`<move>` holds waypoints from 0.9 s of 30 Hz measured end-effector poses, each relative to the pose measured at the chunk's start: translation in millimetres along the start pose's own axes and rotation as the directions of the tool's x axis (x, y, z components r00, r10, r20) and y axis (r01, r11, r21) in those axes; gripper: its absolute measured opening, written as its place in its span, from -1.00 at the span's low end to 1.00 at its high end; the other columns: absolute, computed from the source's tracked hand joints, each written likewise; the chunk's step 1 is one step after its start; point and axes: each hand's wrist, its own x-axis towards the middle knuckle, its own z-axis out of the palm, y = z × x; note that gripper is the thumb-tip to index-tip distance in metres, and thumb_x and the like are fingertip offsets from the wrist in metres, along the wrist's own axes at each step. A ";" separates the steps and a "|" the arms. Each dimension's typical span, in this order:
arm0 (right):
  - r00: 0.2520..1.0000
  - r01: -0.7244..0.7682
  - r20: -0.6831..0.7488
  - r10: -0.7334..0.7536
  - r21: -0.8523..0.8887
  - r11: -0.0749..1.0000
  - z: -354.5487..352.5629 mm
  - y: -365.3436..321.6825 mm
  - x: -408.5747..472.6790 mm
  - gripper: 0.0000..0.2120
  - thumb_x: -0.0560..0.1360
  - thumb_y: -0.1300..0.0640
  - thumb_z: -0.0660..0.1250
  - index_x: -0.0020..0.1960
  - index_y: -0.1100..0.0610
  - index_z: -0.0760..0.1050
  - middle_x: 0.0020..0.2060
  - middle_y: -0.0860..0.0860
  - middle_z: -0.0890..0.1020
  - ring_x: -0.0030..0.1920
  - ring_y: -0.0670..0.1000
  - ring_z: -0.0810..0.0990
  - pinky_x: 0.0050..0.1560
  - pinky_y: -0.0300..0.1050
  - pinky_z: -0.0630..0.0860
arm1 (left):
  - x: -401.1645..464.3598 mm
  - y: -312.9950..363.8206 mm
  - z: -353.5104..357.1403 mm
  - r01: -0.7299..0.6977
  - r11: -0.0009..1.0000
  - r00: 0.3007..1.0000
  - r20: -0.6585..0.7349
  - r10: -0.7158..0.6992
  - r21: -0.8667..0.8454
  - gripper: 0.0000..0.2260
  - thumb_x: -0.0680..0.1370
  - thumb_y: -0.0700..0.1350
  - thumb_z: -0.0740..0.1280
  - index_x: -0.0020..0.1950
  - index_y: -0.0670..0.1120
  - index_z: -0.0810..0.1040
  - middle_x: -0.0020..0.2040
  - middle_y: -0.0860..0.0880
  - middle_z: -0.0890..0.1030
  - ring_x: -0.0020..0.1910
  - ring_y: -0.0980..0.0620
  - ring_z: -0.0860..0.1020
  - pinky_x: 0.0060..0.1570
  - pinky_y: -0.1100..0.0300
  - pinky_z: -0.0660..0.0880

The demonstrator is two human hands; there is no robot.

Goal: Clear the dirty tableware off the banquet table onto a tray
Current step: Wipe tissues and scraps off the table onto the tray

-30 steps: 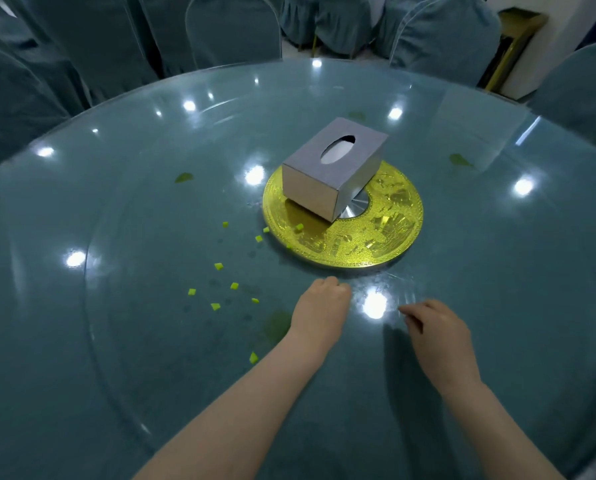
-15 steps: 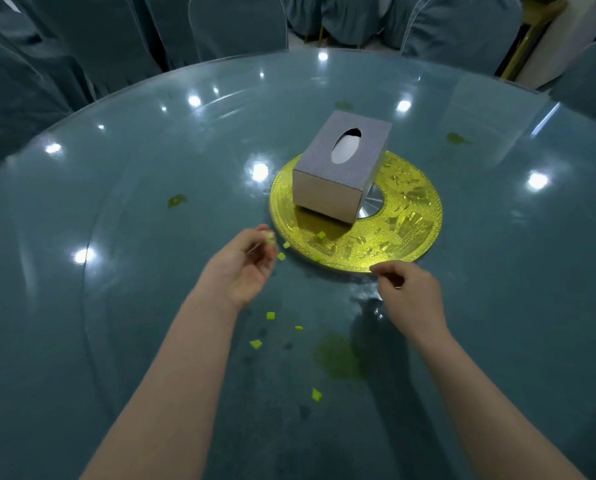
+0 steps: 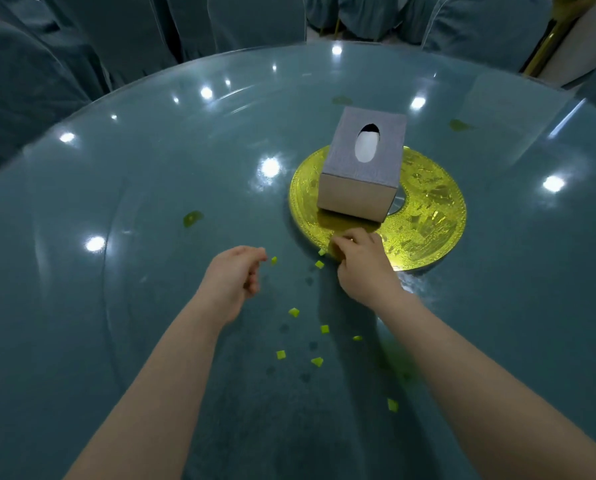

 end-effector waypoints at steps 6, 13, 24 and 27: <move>0.989 0.133 0.056 -0.136 0.056 0.990 1.7 3.2 -49.3 -0.57 0.58 0.22 0.12 0.45 0.16 0.33 0.38 0.01 0.36 0.37 0.07 0.21 0.38 -0.19 0.10 | 2.9 -26.0 8.2 -0.235 0.640 0.934 -0.013 0.357 0.732 -0.80 0.49 0.06 0.36 -0.04 -0.03 0.45 -0.37 0.03 0.46 -0.34 0.07 0.46 -0.38 0.18 0.28; 0.986 0.163 0.027 -0.168 0.132 0.978 -8.4 6.0 -59.2 -0.57 0.54 0.31 0.14 0.39 0.18 0.40 0.33 0.07 0.45 0.34 0.09 0.31 0.35 -0.21 0.18 | 2.8 -41.2 39.7 -0.359 0.200 0.837 0.220 0.501 0.912 -0.75 0.58 0.04 0.23 0.11 -0.11 0.34 0.04 -0.13 0.53 -0.04 -0.21 0.54 -0.20 0.08 0.31; 0.982 0.178 0.054 -0.182 0.073 0.981 -4.3 5.5 -105.7 -0.65 0.57 0.17 0.20 0.32 0.20 0.47 0.26 0.07 0.48 0.29 0.08 0.36 0.31 -0.21 0.21 | -25.4 -53.5 40.2 -0.367 0.473 0.903 0.183 0.389 0.801 -0.83 0.62 -0.03 0.18 -0.11 -0.09 0.34 -0.24 0.01 0.46 -0.22 -0.06 0.43 -0.24 0.10 0.23; 0.981 0.181 0.047 -0.189 0.138 0.974 -6.8 14.7 -144.0 -0.75 0.53 0.21 0.26 0.17 0.20 0.59 0.10 0.06 0.58 0.14 0.10 0.49 0.17 -0.21 0.33 | -49.4 -60.5 41.1 -0.205 0.876 0.977 0.040 0.208 0.437 -0.78 0.62 -0.08 0.17 -0.22 -0.09 0.34 -0.36 0.00 0.43 -0.46 0.09 0.38 -0.44 0.18 0.30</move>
